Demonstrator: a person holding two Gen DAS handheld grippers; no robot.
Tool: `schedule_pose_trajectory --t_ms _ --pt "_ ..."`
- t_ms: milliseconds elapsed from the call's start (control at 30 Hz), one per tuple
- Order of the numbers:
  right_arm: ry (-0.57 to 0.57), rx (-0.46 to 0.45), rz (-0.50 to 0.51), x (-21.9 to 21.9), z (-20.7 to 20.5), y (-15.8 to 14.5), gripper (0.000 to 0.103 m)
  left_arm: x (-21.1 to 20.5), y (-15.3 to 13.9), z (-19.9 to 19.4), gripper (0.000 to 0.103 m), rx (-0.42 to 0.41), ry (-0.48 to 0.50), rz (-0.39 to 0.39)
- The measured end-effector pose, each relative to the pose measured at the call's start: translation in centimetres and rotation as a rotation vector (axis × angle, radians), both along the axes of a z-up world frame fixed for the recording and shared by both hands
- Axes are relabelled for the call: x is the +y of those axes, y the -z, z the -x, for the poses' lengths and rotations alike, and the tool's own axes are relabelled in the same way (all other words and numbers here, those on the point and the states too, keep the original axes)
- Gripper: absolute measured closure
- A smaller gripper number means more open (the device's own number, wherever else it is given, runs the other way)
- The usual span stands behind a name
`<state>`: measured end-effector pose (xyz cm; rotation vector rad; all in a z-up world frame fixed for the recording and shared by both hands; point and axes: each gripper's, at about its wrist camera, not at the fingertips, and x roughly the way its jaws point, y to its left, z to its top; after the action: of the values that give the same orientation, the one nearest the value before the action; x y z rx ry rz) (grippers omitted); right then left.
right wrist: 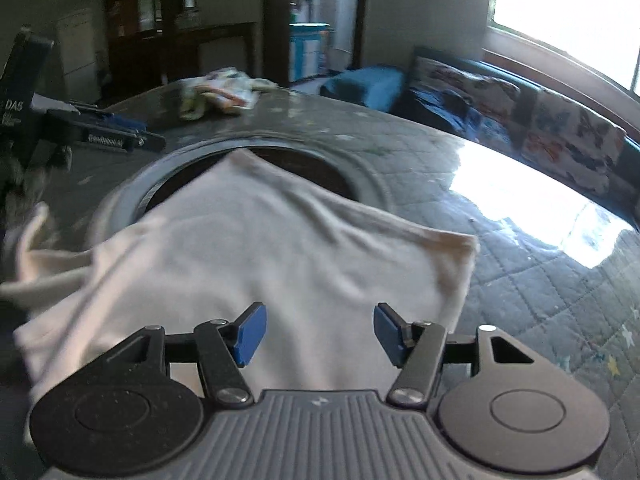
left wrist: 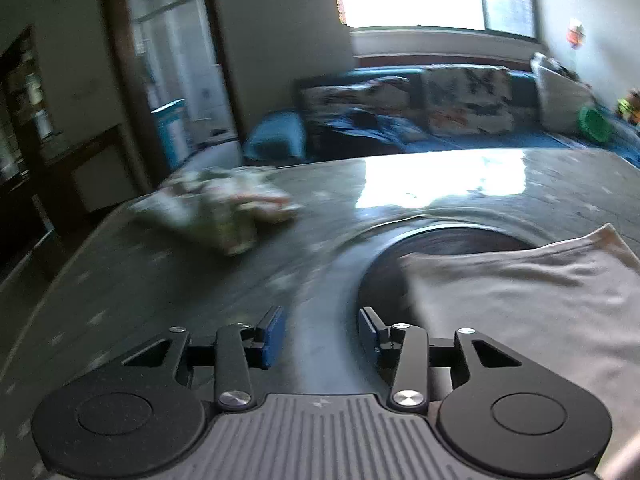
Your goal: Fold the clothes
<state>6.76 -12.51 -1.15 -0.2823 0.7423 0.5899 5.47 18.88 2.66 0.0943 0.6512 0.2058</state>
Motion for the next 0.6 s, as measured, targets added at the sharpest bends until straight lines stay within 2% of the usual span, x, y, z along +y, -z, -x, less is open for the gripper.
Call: schedule_pose_trajectory --t_ms 100,267,467,600 --pt "-0.026 -0.015 -0.007 -0.4 2.6 -0.6 0.042 3.0 -0.3 3.9 0.056 0.008 -0.083 0.027" --pt "-0.022 -0.035 -0.008 -0.9 5.1 -1.1 0.040 6.1 0.7 9.0 0.053 0.052 -0.168 0.078" --pt "0.005 -0.042 -0.028 -1.4 6.8 -1.6 0.037 6.9 2.1 11.9 0.044 0.077 -0.180 0.150" --pt "0.028 -0.051 -0.040 -2.5 8.0 -2.0 0.034 6.9 3.4 12.8 0.040 0.106 -0.179 0.150"
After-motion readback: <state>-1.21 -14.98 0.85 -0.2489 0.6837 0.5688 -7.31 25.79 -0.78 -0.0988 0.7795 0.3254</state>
